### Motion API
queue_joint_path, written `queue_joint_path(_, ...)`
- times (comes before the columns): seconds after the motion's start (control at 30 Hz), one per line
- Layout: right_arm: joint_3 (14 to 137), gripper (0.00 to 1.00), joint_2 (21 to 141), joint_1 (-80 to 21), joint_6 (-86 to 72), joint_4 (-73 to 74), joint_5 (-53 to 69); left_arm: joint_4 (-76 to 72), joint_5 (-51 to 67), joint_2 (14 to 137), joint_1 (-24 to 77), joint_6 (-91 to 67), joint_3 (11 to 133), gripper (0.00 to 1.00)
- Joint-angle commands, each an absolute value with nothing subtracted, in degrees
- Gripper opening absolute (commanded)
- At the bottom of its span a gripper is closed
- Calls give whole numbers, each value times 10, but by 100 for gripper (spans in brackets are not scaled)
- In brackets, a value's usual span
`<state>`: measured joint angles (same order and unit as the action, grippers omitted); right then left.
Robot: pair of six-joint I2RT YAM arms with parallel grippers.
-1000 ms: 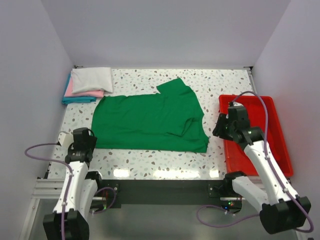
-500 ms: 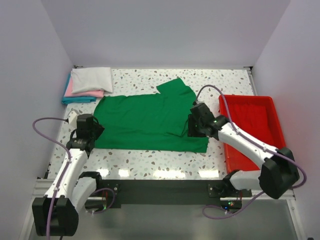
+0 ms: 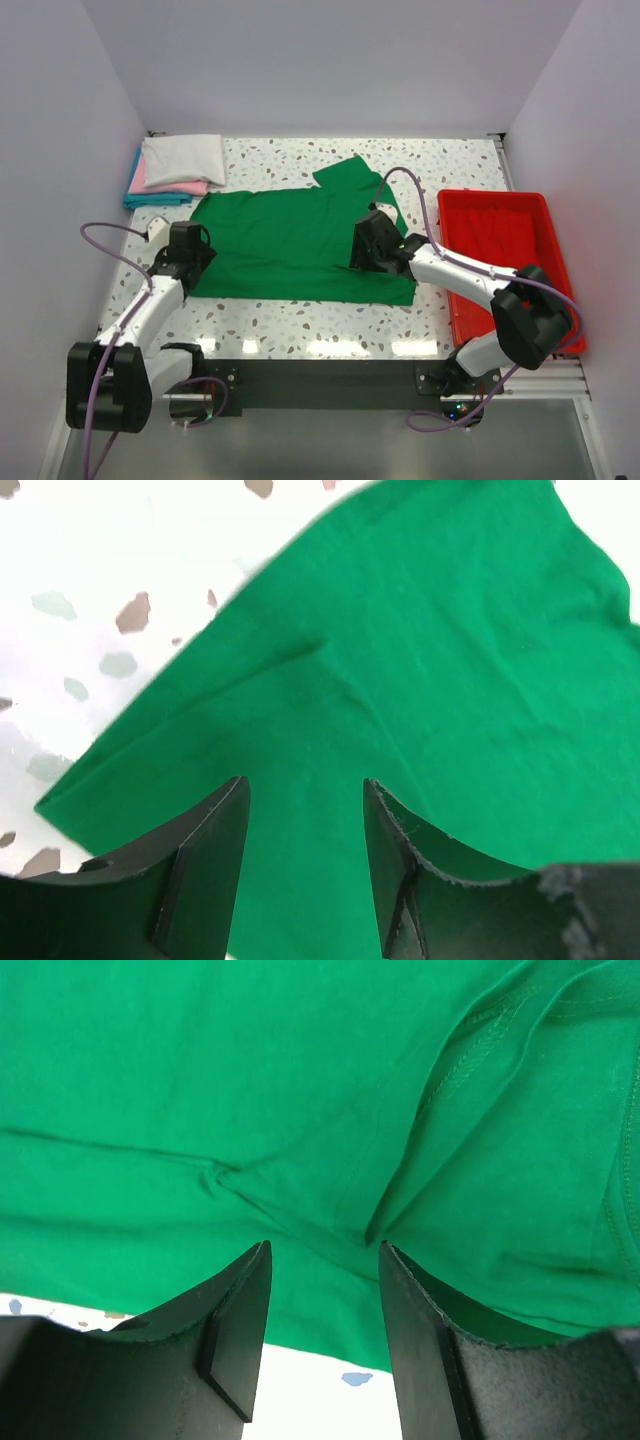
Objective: Fold and stack the t-shirts
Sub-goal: Fold the tshirt
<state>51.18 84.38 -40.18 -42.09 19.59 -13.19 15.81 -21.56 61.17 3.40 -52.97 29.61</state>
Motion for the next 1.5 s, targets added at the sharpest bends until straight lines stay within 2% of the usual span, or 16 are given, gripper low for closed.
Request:
queue_joint_path(0.0,499,51,836,-407,-453,145,-167,142,-288,656,34,-567,353,55)
queue_joint_path(0.27,474,51,826,-408,-456,124,-175,174,-320,797,34,-636,441,53)
queue_joint_path(0.37,473,51,824,-407,-455,118,-172,193,-319,829,34,-667,457,48)
queue_joint_path(0.7,467,51,826,-407,-451,110,-164,212,-309,892,34,-719,474,43)
queue_joint_path(0.9,466,51,829,-408,-451,106,-163,213,-307,899,34,-727,473,30)
queue_joint_path(1.0,466,52,828,-408,-449,105,-166,215,-308,891,34,-724,475,17)
queue_joint_path(1.1,467,53,832,-407,-449,104,-166,219,-309,879,34,-722,472,11)
queue_joint_path(1.47,468,54,839,-407,-458,106,-175,224,-316,846,34,-713,462,3)
